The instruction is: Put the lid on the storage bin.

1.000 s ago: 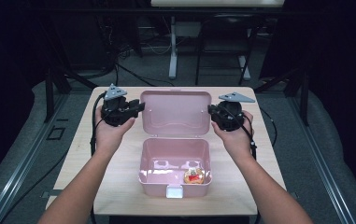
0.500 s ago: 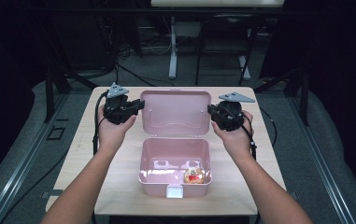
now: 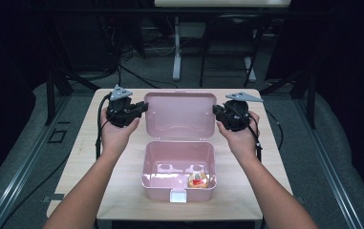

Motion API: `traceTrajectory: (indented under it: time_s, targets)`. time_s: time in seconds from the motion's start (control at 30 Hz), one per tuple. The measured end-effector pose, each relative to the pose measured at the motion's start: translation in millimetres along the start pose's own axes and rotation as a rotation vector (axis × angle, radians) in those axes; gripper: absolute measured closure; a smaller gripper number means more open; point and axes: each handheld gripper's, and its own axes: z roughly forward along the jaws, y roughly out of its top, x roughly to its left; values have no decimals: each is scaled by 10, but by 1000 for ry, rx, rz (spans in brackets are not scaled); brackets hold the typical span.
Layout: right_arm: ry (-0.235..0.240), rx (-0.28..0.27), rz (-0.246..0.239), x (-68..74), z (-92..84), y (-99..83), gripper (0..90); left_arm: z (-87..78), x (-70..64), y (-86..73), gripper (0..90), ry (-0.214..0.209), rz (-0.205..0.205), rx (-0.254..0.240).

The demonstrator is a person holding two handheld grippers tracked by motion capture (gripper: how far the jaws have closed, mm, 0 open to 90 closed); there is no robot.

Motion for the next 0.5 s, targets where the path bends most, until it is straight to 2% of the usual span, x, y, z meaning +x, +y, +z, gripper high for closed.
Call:
traceTrajectory:
  time_s: [0.5]
  targets:
    - [-7, -12, 1, 21, 60, 46, 875, -27, 45, 11, 836, -4, -10, -24]
